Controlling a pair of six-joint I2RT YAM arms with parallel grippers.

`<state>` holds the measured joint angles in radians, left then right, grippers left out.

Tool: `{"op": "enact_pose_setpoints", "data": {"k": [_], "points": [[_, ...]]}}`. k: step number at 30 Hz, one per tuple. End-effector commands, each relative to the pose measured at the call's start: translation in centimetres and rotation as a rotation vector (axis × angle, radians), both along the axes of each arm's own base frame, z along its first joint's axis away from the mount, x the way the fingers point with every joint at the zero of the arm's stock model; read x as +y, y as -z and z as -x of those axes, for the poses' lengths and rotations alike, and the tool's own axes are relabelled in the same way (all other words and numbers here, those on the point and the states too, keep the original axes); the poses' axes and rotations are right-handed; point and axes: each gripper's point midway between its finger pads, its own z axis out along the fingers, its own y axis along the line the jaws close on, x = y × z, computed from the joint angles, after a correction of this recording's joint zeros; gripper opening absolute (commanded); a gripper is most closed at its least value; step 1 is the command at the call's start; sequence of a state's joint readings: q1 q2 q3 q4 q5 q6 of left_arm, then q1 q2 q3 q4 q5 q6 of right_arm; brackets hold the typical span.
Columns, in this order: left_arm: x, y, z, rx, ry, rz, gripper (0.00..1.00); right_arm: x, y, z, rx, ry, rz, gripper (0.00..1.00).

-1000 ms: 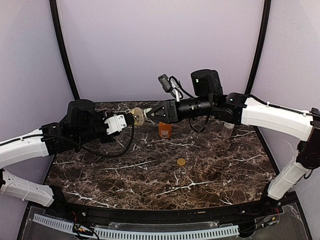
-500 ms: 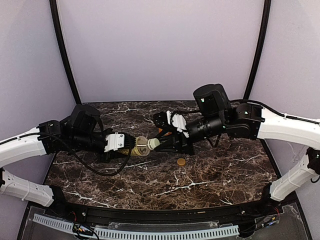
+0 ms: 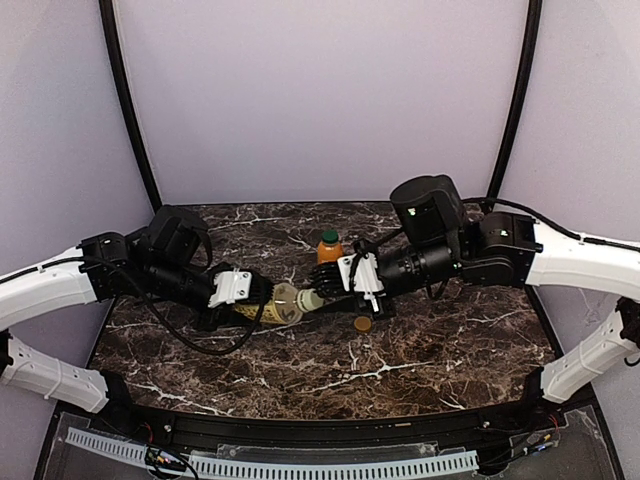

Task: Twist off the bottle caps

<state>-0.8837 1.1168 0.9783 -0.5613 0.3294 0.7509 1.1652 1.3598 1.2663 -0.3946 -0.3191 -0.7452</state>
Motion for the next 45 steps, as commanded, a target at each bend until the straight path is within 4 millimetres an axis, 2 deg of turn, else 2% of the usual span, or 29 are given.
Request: {"op": "enact_pose_setpoints", "data": {"k": [1, 6, 10, 14, 19, 24, 31, 40, 43, 45], "points": [[1.8, 1.2, 1.3, 0.093, -0.002, -0.082, 0.29, -1.5, -0.4, -0.1, -0.068, 0.015, 0.014, 0.0], [2.1, 1.6, 1.8, 0.107, 0.008, -0.095, 0.29, -2.2, -1.2, -0.1, -0.112, 0.022, -0.017, 0.0], [2.0, 1.4, 1.6, 0.099, 0.002, -0.086, 0.29, -2.5, -2.2, 0.3, -0.084, 0.026, -0.076, 0.0], [1.8, 1.0, 1.3, 0.087, -0.005, -0.074, 0.29, -2.5, -1.5, 0.2, -0.047, 0.043, -0.082, 0.0], [1.3, 0.1, 1.3, 0.1, -0.017, -0.039, 0.29, -1.2, -1.0, 0.5, -0.004, 0.014, -0.095, 0.0], [0.7, -0.9, 1.7, 0.136, -0.006, -0.002, 0.29, -0.2, -0.3, -0.4, -0.016, 0.032, -0.07, 0.01], [0.7, -0.9, 1.7, 0.133, -0.008, 0.002, 0.28, 0.2, -0.3, -1.3, -0.003, 0.079, -0.074, 0.31], [0.7, -1.1, 1.5, 0.122, -0.016, 0.004, 0.28, 0.3, -0.4, -1.9, 0.016, 0.124, -0.078, 0.59], [0.8, -1.2, 0.7, 0.097, -0.055, 0.008, 0.28, 0.2, -1.5, -2.4, 0.071, 0.179, -0.108, 0.72], [0.8, -1.3, -0.9, 0.036, -0.117, 0.014, 0.28, 0.2, -3.0, -3.2, 0.165, 0.239, -0.15, 0.83]]}}
